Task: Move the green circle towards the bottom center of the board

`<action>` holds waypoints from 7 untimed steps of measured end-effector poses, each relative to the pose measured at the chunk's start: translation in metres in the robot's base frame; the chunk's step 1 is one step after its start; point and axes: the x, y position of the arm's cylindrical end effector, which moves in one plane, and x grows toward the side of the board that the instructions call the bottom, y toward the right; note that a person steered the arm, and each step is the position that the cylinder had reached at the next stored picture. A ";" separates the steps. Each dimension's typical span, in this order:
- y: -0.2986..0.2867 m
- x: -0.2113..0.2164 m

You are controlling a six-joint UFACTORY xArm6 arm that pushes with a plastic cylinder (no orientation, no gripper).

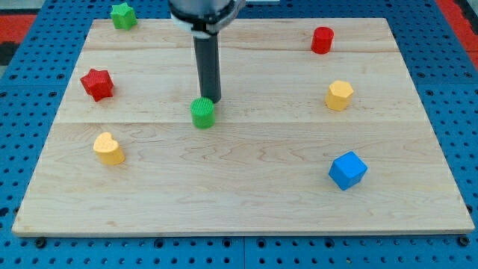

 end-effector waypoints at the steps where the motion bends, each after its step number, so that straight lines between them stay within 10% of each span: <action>1: 0.000 0.042; 4: -0.065 0.051; 7: 0.040 0.062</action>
